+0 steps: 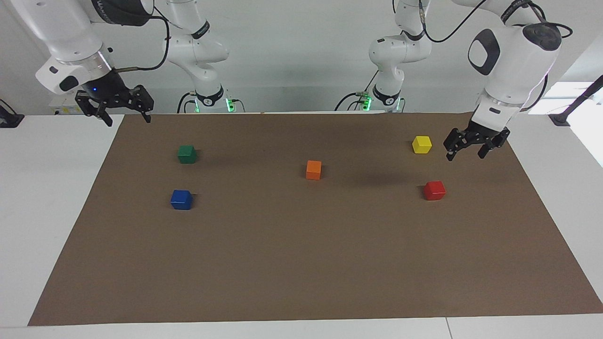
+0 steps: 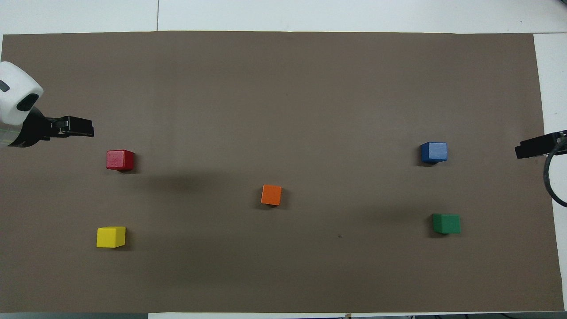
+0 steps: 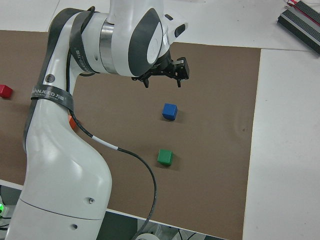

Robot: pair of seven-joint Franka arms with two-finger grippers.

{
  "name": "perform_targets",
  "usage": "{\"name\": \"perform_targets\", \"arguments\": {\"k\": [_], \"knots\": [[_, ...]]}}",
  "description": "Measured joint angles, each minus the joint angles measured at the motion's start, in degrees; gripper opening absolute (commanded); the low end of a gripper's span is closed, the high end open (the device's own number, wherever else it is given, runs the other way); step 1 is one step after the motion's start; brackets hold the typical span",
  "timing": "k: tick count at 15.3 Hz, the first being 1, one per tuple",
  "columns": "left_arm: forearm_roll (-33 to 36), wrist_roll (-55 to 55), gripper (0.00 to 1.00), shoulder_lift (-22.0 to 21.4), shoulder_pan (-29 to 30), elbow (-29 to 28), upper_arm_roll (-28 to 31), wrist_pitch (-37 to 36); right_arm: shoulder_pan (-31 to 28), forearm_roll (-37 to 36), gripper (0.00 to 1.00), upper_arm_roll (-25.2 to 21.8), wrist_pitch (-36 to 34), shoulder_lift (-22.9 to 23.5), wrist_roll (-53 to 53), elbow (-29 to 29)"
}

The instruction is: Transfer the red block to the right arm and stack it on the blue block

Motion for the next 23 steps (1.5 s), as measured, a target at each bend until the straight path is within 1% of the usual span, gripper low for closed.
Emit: {"name": "perform_targets", "arguments": {"k": [2, 3, 5, 7, 10, 13, 14, 15, 16, 17, 18, 21, 23], "knots": [[0.0, 0.2, 1.00, 0.9, 0.1, -4.9, 0.0, 5.3, -0.1, 2.1, 1.00, 0.0, 5.0, -2.5, 0.0, -6.6], [0.0, 0.2, 0.96, 1.3, 0.1, -7.3, -0.1, 8.0, -0.3, 3.4, 1.00, -0.1, 7.2, -3.9, 0.0, -10.0], [0.0, 0.2, 0.94, 2.8, 0.1, -10.6, -0.2, 12.1, -1.2, 7.8, 1.00, -0.2, 9.6, -5.4, -0.1, -14.7], [0.0, 0.3, 0.94, 4.9, 0.1, -12.5, -0.2, 15.6, -2.8, 13.3, 1.00, -0.2, 10.0, -5.6, -2.9, -17.0], [0.0, 0.7, 0.95, 6.9, 0.1, -16.2, -0.1, 22.2, -6.2, 24.9, 1.00, -0.3, 10.1, -5.2, -10.4, -20.2], [0.0, 0.9, 0.94, 7.9, 0.1, -18.1, -0.2, 23.9, -10.2, 36.7, 1.00, -0.4, 9.4, -2.7, -20.7, -22.5], [0.0, 0.9, 0.89, 8.3, 0.1, -18.2, -0.1, 24.2, -11.1, 40.3, 1.00, -0.4, 8.1, -1.6, -23.1, -22.8], [0.0, 0.9, 0.62, 8.7, 0.1, -18.3, -0.1, 24.5, -11.7, 43.6, 1.00, -0.4, 6.6, -0.6, -24.8, -22.9], [0.0, 0.9, 0.29, 9.1, 0.1, -18.3, -0.1, 24.7, -12.0, 47.0, 1.00, -0.4, 5.1, 0.1, -25.8, -23.2], [0.0, 0.9, 0.09, 9.3, 0.1, -18.3, -0.1, 24.7, -12.1, 50.3, 1.00, -0.4, 3.7, 0.5, -26.4, -23.5], [0.0, 0.9, 0.00, 9.4, 0.1, -18.3, 0.0, 24.6, -12.1, 53.6, 1.00, -0.4, 1.9, 0.7, -26.6, -23.9], [0.0, 0.8, 0.00, 9.4, 0.2, -17.9, -0.1, 22.9, -11.9, 62.3, 1.00, -0.1, -2.7, 0.8, -26.6, -25.2], [-0.5, -3.1, 0.00, 9.2, 0.1, -15.4, -0.4, 17.4, -11.4, 68.1, 1.00, 0.0, -5.3, 1.1, -26.6, -26.7]]}}
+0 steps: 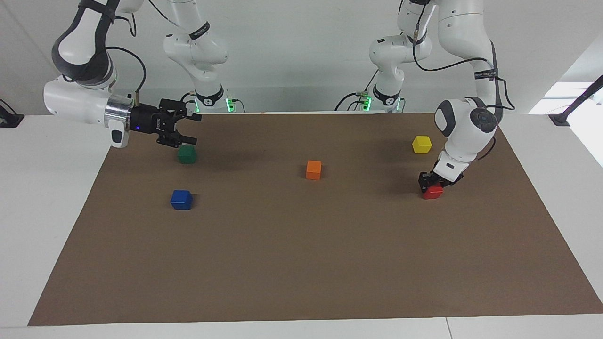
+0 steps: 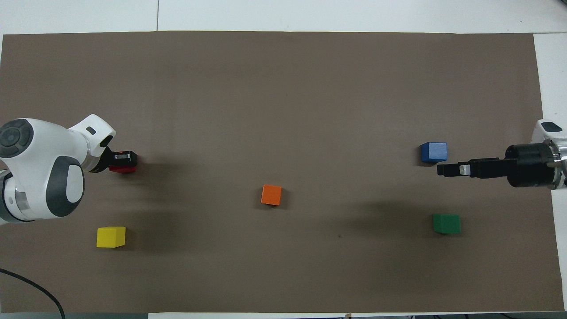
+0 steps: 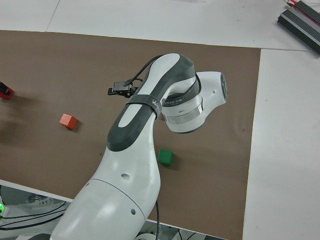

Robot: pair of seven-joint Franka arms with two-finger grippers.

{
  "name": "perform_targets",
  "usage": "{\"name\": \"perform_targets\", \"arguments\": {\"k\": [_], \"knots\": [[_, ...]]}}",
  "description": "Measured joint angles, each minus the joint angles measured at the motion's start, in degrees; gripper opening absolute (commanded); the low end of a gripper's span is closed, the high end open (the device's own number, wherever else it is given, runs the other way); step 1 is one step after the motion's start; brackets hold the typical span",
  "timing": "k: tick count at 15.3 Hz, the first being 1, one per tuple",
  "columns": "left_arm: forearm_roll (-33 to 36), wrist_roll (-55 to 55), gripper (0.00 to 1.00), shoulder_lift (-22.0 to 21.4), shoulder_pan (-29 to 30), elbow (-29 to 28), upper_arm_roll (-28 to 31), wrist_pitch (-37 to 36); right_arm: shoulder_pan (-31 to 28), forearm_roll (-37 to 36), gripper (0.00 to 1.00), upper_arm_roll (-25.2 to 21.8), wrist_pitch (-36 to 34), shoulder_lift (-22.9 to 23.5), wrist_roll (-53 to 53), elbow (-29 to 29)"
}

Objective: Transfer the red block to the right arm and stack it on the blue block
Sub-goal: 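Carry the red cube toward the right gripper while the right gripper approaches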

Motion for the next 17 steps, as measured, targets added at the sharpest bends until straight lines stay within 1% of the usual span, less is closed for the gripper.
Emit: {"name": "perform_targets", "arguments": {"k": [2, 5, 6, 7, 10, 12, 13, 15, 17], "knots": [[-1.8, -7.4, 0.00, -0.5, -1.0, 6.4, -0.6, -10.7, 1.2, 5.6, 1.00, 0.1, -2.6, 0.8, -0.6, -1.8], [-7.2, -18.2, 0.00, -2.1, -5.2, 19.3, -1.4, -28.2, 3.9, 15.1, 1.00, 0.2, -6.9, 1.8, -1.7, -5.3], [-9.3, -22.1, 0.00, -3.3, -6.5, 22.3, -1.7, -32.4, 4.8, 18.0, 1.00, 0.2, -8.8, 2.1, -2.9, -6.6], [-11.9, -25.5, 0.00, -4.8, -7.2, 24.1, -2.1, -35.3, 5.4, 20.4, 1.00, 0.2, -10.9, 2.7, -4.3, -7.7], [-22.7, -37.8, 0.00, -10.8, -8.0, 25.1, -2.9, -40.8, 6.7, 25.1, 1.00, 0.2, -18.8, 6.3, -9.9, -9.8], [-27.5, -49.3, 0.00, -13.7, -9.2, 25.1, -4.2, -42.0, 8.6, 28.5, 1.00, 0.2, -23.2, 9.3, -13.5, -11.0], [-29.0, -55.3, 0.00, -14.6, -10.0, 25.1, -5.5, -42.0, 10.0, 30.7, 1.00, 0.3, -25.4, 10.8, -14.8, -11.5], [-31.7, -65.8, 0.00, -15.5, -11.5, 25.1, -9.0, -41.1, 12.9, 34.0, 1.00, 0.4, -27.7, 13.1, -16.7, -12.1], [-35.4, -76.6, 0.00, -15.6, -12.3, 24.9, -12.7, -38.2, 15.6, 38.2, 1.00, 0.4, -29.7, 14.5, -17.4, -12.5]]}}
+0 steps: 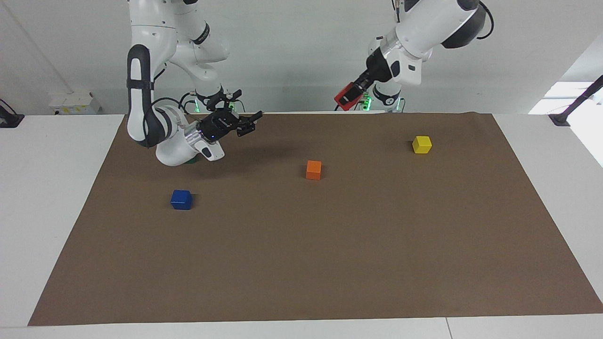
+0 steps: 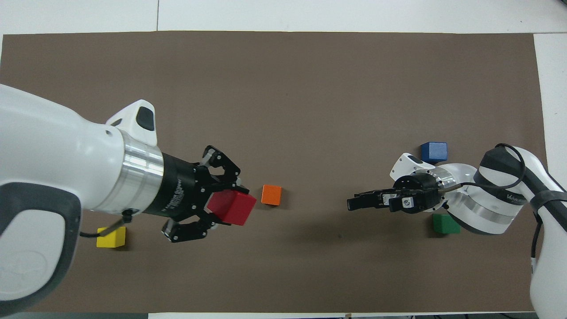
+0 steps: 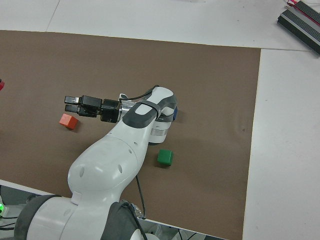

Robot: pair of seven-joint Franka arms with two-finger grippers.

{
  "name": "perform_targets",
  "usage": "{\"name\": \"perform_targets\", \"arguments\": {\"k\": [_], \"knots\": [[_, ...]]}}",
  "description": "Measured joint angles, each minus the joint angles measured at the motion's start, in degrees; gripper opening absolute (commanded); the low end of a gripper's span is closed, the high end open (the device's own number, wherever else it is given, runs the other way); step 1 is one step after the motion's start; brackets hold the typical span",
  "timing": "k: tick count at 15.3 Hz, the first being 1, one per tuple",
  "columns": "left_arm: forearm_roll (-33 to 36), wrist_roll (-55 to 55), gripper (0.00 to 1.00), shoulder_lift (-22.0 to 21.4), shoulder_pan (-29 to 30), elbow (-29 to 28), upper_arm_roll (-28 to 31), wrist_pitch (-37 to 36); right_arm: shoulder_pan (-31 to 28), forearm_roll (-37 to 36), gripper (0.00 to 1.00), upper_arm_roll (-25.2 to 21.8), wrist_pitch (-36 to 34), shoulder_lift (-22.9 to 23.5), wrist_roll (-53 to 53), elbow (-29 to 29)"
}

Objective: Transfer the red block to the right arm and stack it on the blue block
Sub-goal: 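Carry the red cube toward the right gripper while the right gripper approaches, then close the right gripper on the red cube held by the left gripper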

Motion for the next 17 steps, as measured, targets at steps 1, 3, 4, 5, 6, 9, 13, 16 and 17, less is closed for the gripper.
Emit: {"name": "perform_targets", "arguments": {"k": [1, 3, 4, 5, 6, 9, 13, 16, 17], "knots": [[-1.3, -6.6, 0.00, 0.0, -0.3, -0.3, -1.7, 2.6, 1.5, 1.7, 1.00, 0.0, -0.6, 0.5, -0.9, -0.2], [-2.0, -19.0, 0.00, -0.1, -1.8, -1.4, -4.1, 7.8, 4.0, 2.9, 1.00, 0.1, -1.6, 1.7, -4.5, -0.6], [-2.0, -23.5, 0.00, -0.1, -3.3, -2.2, -4.6, 10.5, 5.0, 3.0, 1.00, 0.1, -2.1, 2.4, -5.9, -0.7], [-2.0, -26.9, 0.00, -0.3, -5.2, -3.3, -4.8, 13.1, 5.7, 3.2, 1.00, 0.1, -2.4, 2.9, -6.9, -0.7], [-2.0, -29.2, 0.00, -0.7, -7.1, -4.6, -4.9, 15.6, 6.1, 3.3, 1.00, 0.1, -2.5, 3.4, -7.9, -0.7], [-2.0, -31.6, 0.00, -2.9, -11.0, -10.2, -4.9, 22.5, 8.3, 5.2, 1.00, 0.1, -2.5, 4.7, -10.0, -0.8], [-2.1, -31.7, 0.00, -5.0, -13.0, -15.5, -4.9, 26.6, 10.7, 6.2, 1.00, 0.1, -2.8, 5.8, -11.8, -0.8], [-2.2, -31.7, 0.00, -5.1, -13.1, -16.7, -4.9, 29.1, 11.7, 6.2, 1.00, 0.1, -3.0, 5.8, -13.7, -1.0], [-2.2, -31.7, 0.00, -5.1, -13.2, -17.1, -4.9, 29.7, 12.0, 6.2, 1.00, 0.1, -3.0, 5.8, -14.5, -1.2]]}}
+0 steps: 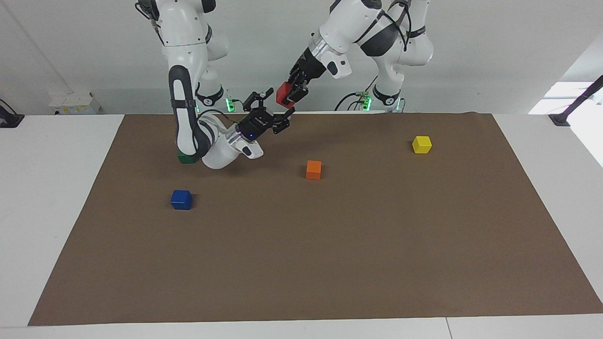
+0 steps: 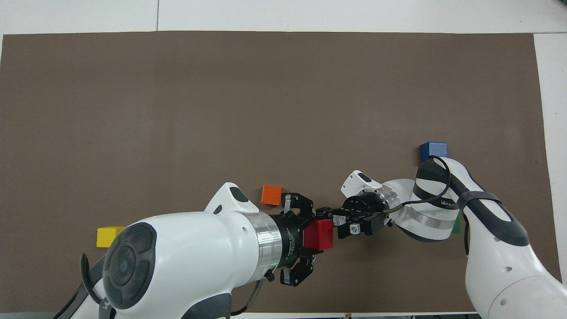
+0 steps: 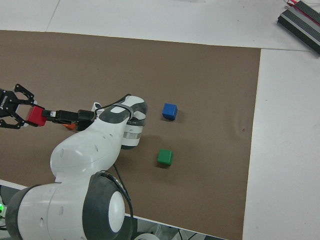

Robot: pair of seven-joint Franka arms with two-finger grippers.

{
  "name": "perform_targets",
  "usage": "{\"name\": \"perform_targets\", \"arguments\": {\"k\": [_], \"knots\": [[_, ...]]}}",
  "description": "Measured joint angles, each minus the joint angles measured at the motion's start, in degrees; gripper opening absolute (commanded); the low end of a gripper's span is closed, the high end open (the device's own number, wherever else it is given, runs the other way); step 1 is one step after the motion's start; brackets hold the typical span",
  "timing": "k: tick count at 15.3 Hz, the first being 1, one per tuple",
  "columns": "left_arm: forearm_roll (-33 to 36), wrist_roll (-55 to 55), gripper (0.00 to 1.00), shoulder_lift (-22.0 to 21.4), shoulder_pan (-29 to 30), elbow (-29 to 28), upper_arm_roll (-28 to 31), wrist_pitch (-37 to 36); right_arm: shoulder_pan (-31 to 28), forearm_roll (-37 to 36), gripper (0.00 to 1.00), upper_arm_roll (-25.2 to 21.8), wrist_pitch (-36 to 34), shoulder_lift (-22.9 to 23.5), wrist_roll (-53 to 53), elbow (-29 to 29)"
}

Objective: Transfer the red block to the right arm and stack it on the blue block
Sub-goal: 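Close the right gripper on the red cube held by the left gripper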

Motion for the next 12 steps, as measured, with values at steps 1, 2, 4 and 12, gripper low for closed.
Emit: {"name": "perform_targets", "arguments": {"k": [1, 2, 4, 12], "knots": [[0.0, 0.0, 0.00, 0.0, -0.2, -0.4, 0.0, 0.5, 0.2, 0.0, 1.00, 0.0, -0.1, 0.0, -0.7, -0.3], [0.0, 0.0, 0.00, 0.0, -0.4, -0.7, 0.0, 1.0, 0.3, 0.0, 1.00, 0.0, -0.9, 0.1, -1.2, -0.5], [0.0, 0.0, 0.00, 0.0, -0.6, -0.9, 0.0, 1.4, 0.3, 0.0, 1.00, 0.0, -3.8, 0.6, -1.4, -1.0], [-0.2, 0.0, 0.00, -0.3, -0.8, -1.5, 0.1, 1.5, 1.8, 0.1, 1.00, 0.0, -9.1, 5.6, -6.7, -1.2]]}}
